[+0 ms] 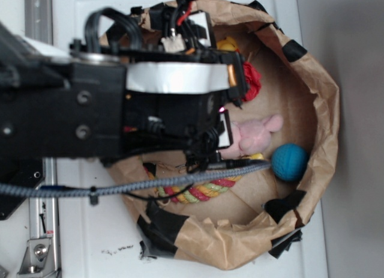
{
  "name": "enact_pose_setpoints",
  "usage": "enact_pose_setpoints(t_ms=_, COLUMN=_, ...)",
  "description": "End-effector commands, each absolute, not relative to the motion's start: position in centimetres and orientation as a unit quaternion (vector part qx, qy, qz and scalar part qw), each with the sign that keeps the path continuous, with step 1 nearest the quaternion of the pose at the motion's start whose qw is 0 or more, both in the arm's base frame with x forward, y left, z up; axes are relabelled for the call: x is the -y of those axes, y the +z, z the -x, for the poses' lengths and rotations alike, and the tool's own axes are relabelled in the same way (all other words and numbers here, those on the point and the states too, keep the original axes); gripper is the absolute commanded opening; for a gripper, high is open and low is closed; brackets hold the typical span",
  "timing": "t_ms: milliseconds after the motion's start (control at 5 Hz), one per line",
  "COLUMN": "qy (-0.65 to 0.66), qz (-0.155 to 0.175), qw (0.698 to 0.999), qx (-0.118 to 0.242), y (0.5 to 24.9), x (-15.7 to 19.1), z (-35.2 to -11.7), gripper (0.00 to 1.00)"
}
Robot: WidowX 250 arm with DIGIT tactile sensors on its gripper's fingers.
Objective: Grab the red paper.
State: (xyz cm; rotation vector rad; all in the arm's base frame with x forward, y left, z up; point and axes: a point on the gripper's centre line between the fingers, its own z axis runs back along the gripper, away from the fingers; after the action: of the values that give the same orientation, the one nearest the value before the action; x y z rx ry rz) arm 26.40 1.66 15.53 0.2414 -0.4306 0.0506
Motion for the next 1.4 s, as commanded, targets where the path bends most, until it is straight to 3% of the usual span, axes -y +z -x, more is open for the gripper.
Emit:
enact_pose_setpoints(t_ms=0, qy=0.003, qz=-0.112, qw=0.981, qx=0.159, y=12.5, x=-2.0, z=-25.8, gripper=1.00)
enact_pose_setpoints(t_ms=200, qy=-0.071, qz=-0.077, qw=0.986, qx=0.127, y=9.9, x=-2.0, z=-25.6, gripper=1.00)
enact_pose_setpoints(t_ms=400, qy=-0.092, qz=-0.074, qw=0.987, qx=0.111, y=8.7, x=-3.0, z=-26.0, gripper=1.00)
enact_pose_setpoints(t_ms=1000, qy=-0.091, qz=-0.104, qw=0.983, qx=0.123, y=6.7, x=-5.2, z=-30.5, gripper=1.00)
enact_pose_setpoints(t_ms=1200, qy=-0.131, qz=0.015, qw=0.981, qx=0.142, y=5.3, x=-2.4, z=-31.1, gripper=1.00)
